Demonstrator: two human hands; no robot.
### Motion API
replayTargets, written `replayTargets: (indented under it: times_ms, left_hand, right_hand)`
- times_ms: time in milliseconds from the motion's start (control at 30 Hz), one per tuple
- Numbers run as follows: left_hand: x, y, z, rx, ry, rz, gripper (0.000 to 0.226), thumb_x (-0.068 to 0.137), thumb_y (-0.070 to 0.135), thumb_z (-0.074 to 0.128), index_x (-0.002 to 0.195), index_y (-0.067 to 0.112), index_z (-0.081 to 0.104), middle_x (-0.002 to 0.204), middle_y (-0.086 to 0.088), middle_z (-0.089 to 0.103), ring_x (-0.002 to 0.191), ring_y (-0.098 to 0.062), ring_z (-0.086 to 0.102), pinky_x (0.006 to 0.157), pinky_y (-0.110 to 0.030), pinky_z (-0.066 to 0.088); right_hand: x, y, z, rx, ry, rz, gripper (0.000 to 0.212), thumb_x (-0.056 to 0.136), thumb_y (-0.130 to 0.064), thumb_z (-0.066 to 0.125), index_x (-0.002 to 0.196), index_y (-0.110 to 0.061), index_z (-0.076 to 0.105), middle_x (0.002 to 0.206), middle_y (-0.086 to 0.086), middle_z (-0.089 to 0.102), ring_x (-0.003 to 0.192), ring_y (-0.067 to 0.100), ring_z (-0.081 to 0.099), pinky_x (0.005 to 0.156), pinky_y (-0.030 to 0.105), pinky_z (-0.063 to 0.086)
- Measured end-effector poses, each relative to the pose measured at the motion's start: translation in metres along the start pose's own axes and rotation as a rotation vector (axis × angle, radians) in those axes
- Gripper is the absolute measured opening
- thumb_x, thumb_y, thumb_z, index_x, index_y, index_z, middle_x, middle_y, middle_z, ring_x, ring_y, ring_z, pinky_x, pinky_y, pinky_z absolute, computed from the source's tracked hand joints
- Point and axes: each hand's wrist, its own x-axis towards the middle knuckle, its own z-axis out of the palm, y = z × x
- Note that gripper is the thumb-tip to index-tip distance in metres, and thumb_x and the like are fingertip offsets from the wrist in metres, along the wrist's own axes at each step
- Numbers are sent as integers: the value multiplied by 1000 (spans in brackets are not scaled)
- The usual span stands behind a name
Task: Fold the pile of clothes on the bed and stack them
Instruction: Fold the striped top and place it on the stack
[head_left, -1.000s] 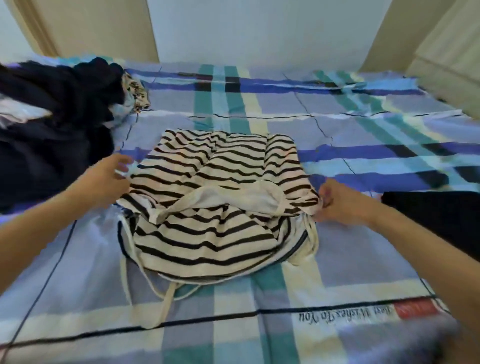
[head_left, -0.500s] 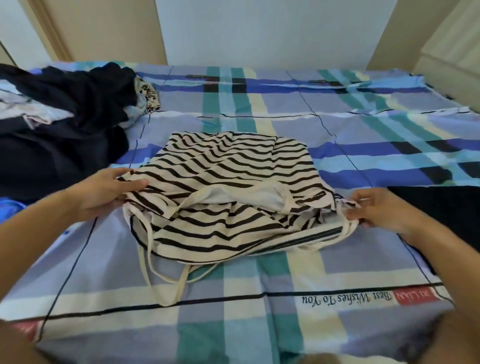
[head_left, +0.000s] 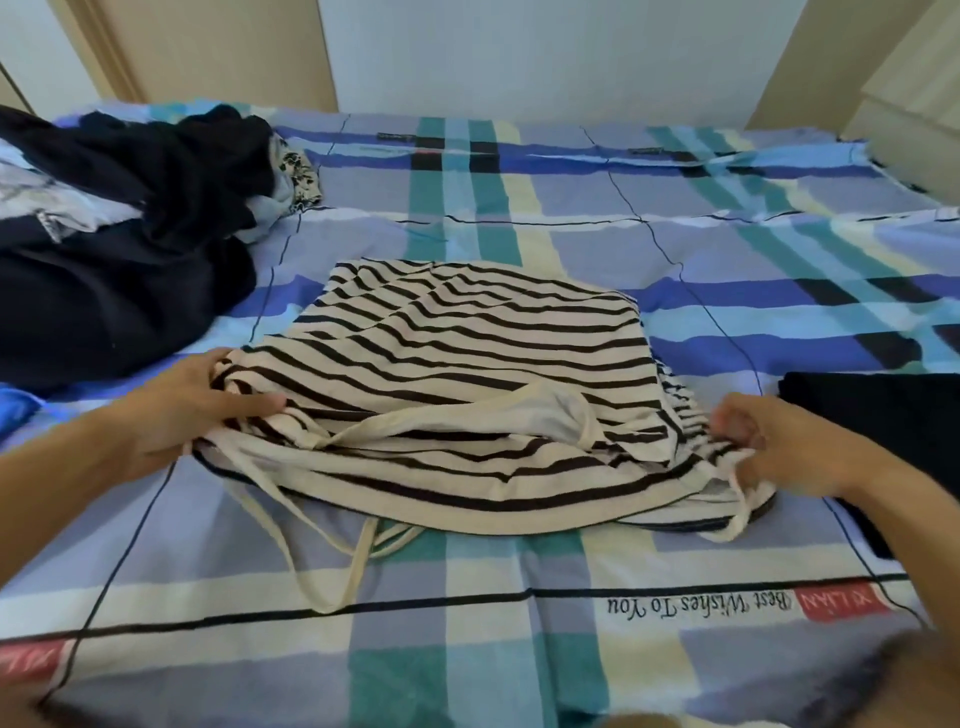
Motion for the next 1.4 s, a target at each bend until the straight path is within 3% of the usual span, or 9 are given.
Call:
replayTargets:
  times_ms: [100,200,333,467,700,933,1100,1267,1400]
  left_hand:
    - [-10,-5,-9,378,214,61,51,68,19,90,110,21,61,85,8,77,90,-20,67,73,-28,55]
    - [-9,-18,-16,876,247,114,105,58,28,97,145,16,40,127,-11,62,115,-34,55,99,-47,44]
    - [-6,-5,12,1208,122,424,112,59,24,90,154,28,31,154,-6,30,138,-32,27,109,-54,32]
    - [11,-1,43,1304,-58,478,87,76,26,76,151,37,34,160,5,22,146,-20,20,120,-41,20]
    - [25,7,46,1123,35,616,32,93,6,59,119,23,68,112,10,65,101,-15,59,83,-34,46]
    - [-7,41,33,995,-250,510,32,93,14,66,95,46,63,90,30,64,85,5,59,75,-13,45]
    - [-31,53,54,1193,-567,101,55,64,79,61,115,58,56,111,30,55,101,9,53,94,-13,43]
    - [11,51,56,895,-122,271,22,85,47,70,106,42,64,104,18,64,93,-3,60,86,-21,50]
    - [82,36,48,691,289,257,42,85,51,66,117,24,67,120,-4,63,109,-23,59,98,-42,48]
  right_hand:
    - [-7,11,-13,-167,-72,110,39,60,-10,77,94,-19,61,101,8,69,89,23,65,86,41,54]
    - [-16,-8,-17,-125,110,-51,51,71,-6,80,103,-33,52,114,-3,61,103,15,61,85,35,53]
    - [-21,-71,17,156,118,-424,63,76,0,74,119,-39,50,129,-25,47,106,-6,56,80,9,45]
    - [11,-78,63,-286,138,-604,75,70,-39,76,138,-24,49,144,-5,45,130,14,42,111,33,35]
    - [17,-79,49,-95,385,-593,22,84,-4,66,93,-22,59,78,-8,62,69,14,50,59,33,38]
    - [-19,-64,3,33,-94,-541,21,78,-7,76,93,-19,69,87,-3,64,83,17,61,73,38,50]
    - [-31,-61,7,-260,-533,-228,33,67,-55,77,97,-52,66,102,-26,56,98,-2,56,91,21,47]
    - [10,-77,0,61,32,-227,11,82,-43,74,81,-31,74,84,-6,70,77,11,63,74,27,52]
    - [78,-62,4,299,438,-85,23,85,-36,76,102,-23,66,100,2,65,89,17,60,75,29,46]
